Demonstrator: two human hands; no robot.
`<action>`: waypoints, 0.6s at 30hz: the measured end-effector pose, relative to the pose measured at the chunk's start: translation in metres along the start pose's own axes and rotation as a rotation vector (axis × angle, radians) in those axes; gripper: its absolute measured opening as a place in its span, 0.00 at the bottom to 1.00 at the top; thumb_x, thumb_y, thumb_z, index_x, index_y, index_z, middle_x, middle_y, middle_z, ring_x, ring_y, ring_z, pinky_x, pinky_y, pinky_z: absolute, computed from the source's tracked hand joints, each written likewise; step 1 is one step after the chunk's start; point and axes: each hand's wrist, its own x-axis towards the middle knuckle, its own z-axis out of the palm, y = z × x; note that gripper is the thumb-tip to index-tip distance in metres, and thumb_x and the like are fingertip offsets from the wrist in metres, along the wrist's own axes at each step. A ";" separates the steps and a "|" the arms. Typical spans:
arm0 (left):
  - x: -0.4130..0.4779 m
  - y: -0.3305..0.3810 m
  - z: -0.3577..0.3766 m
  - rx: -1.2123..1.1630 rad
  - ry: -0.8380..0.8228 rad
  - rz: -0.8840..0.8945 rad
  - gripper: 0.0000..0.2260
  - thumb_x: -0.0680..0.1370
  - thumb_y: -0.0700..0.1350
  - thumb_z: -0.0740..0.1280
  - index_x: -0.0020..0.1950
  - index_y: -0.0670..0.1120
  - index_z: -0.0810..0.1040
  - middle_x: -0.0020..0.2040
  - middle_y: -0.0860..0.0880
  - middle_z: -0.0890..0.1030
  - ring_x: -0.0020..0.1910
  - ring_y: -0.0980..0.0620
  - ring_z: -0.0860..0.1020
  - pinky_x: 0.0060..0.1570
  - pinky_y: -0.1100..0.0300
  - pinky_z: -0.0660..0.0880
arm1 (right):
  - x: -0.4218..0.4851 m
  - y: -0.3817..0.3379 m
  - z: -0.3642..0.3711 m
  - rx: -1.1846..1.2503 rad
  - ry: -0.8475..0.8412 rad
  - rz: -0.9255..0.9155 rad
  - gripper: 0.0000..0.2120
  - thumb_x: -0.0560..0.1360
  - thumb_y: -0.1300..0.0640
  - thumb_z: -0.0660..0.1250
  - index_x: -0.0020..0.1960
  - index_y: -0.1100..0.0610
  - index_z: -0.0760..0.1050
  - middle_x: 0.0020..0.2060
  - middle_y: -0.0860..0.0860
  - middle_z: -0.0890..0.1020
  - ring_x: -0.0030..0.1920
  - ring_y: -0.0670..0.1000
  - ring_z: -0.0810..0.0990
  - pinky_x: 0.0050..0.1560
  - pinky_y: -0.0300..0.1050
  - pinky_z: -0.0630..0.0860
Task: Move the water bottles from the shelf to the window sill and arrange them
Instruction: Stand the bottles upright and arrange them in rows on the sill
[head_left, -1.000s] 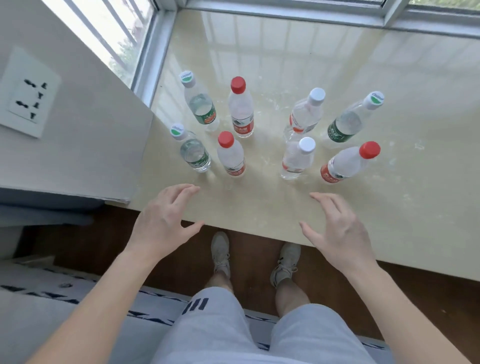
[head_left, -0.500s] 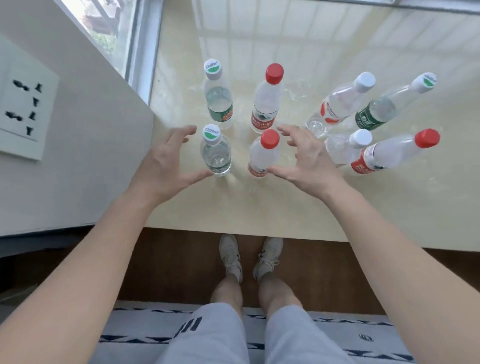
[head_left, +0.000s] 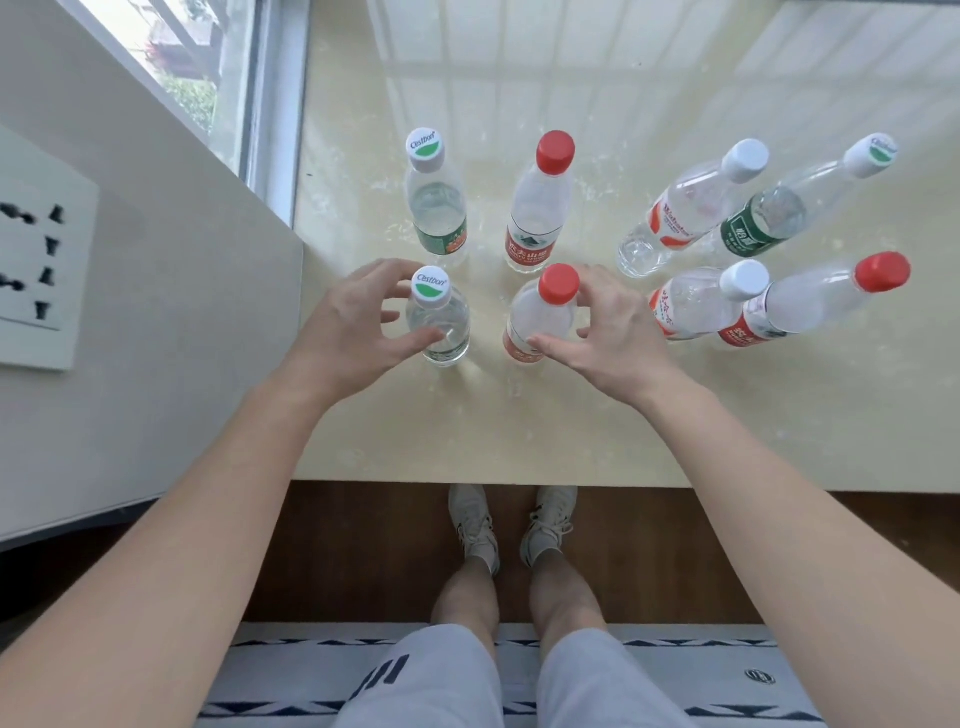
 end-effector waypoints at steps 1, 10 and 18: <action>0.000 0.000 0.001 -0.006 -0.002 0.007 0.22 0.71 0.46 0.78 0.63 0.49 0.76 0.58 0.54 0.78 0.53 0.71 0.75 0.51 0.68 0.78 | 0.002 0.001 0.000 -0.020 0.006 -0.005 0.28 0.67 0.49 0.78 0.65 0.52 0.74 0.57 0.49 0.78 0.55 0.52 0.78 0.47 0.57 0.81; 0.007 0.000 0.007 -0.122 -0.006 -0.034 0.23 0.69 0.46 0.80 0.61 0.48 0.78 0.56 0.53 0.79 0.54 0.65 0.77 0.51 0.68 0.78 | 0.001 0.003 -0.006 -0.097 0.002 -0.025 0.27 0.66 0.48 0.77 0.62 0.53 0.75 0.55 0.49 0.78 0.54 0.52 0.76 0.44 0.57 0.81; 0.009 -0.001 0.007 -0.148 -0.034 -0.044 0.23 0.69 0.44 0.80 0.62 0.49 0.78 0.57 0.53 0.80 0.56 0.60 0.78 0.52 0.68 0.78 | -0.001 0.003 -0.003 -0.046 0.003 0.014 0.28 0.63 0.41 0.71 0.60 0.50 0.75 0.54 0.49 0.79 0.52 0.49 0.78 0.50 0.57 0.79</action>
